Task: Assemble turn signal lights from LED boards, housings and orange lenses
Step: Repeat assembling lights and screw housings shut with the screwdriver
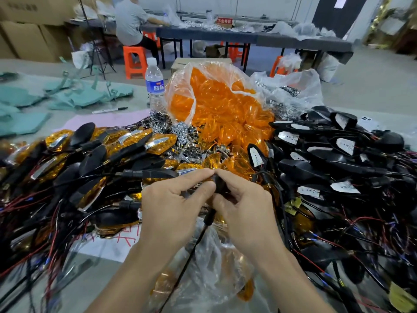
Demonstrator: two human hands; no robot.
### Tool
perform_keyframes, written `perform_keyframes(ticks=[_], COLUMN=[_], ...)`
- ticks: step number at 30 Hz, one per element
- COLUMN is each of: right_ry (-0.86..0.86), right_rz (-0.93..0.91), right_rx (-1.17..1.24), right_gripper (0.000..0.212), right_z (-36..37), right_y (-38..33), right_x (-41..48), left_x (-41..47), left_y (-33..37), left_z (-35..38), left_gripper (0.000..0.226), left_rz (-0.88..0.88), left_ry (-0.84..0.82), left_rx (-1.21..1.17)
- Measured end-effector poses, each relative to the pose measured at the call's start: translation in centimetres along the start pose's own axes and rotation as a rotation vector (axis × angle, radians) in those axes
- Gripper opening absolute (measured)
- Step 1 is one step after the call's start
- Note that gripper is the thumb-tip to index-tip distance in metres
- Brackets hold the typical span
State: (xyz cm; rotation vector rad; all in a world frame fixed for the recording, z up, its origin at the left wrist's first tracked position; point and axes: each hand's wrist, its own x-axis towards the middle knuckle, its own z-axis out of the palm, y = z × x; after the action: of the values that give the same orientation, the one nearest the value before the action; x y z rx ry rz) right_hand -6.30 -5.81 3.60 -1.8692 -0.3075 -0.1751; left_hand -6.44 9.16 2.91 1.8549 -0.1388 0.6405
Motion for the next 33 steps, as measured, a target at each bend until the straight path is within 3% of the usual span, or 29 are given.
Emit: perform_keyframes(ticks=[4, 6, 8, 10, 13, 16, 20, 22, 24, 27, 30, 33], right_ry=[-0.012, 0.047, 0.124, 0.161, 0.155, 0.034, -0.113, -0.155, -0.166, -0.155, -0.235, -0.515], right_rz=[-0.057, 0.104, 0.274, 0.341, 0.418, 0.466, 0.437, 0.383, 0.334, 0.248, 0.220, 0.228], right_rx=[0.078, 0.373, 0.664, 0.821, 0.935, 0.801, 0.458, 0.255, 0.120, -0.081, -0.377, -0.839], right_gripper=[0.027, 0.020, 0.029, 0.030, 0.012, 0.011, 0.023, 0.024, 0.024, 0.017, 0.016, 0.031], right_z=[-0.4, -0.7, -1.1, -1.3, -0.4, 2.4, 7.3, 8.7, 8.9, 7.0, 3.2, 0.3], right_y=[-0.6, -1.6, -2.3, -2.6, -2.5, -2.0, -1.5, -1.2, -0.6, 1.2, 3.5, 5.1], right_x=[0.9, 1.8, 3.1, 5.0, 8.1, 10.3, 12.5, 13.3, 13.6, 13.3, 12.5, 11.0], left_x=[-0.2, -0.1, -0.1, 0.0, 1.1, 3.5, 7.4, 8.8, 9.5, 8.4, 5.9, 3.4], left_y=[1.1, 1.2, 1.0, 0.8, 0.7, 0.7, -1.5, -3.0, -4.5, -6.0, -5.6, -4.8], left_z=[-0.1, -0.7, -1.5, -2.5, -5.8, -10.7, -15.8, -17.0, -17.4, -16.9, -15.3, -11.7], left_gripper=[0.042, 0.051, 0.058, 0.048, 0.033, 0.039, 0.021, 0.027, 0.041, 0.063, 0.064, 0.050], left_rz=[0.104, 0.010, -0.133, -0.251, -0.259, -0.241, -0.243, -0.208, -0.293, -0.416, -0.232, -0.015], left_ry=[0.005, -0.135, -0.323, -0.413, -0.361, -0.290, -0.105, -0.023, -0.047, -0.106, -0.002, 0.068], left_rx=[0.118, 0.135, 0.135, 0.080, 0.106, 0.438, 0.848, 1.032, 1.164, 0.983, 0.848, 0.752])
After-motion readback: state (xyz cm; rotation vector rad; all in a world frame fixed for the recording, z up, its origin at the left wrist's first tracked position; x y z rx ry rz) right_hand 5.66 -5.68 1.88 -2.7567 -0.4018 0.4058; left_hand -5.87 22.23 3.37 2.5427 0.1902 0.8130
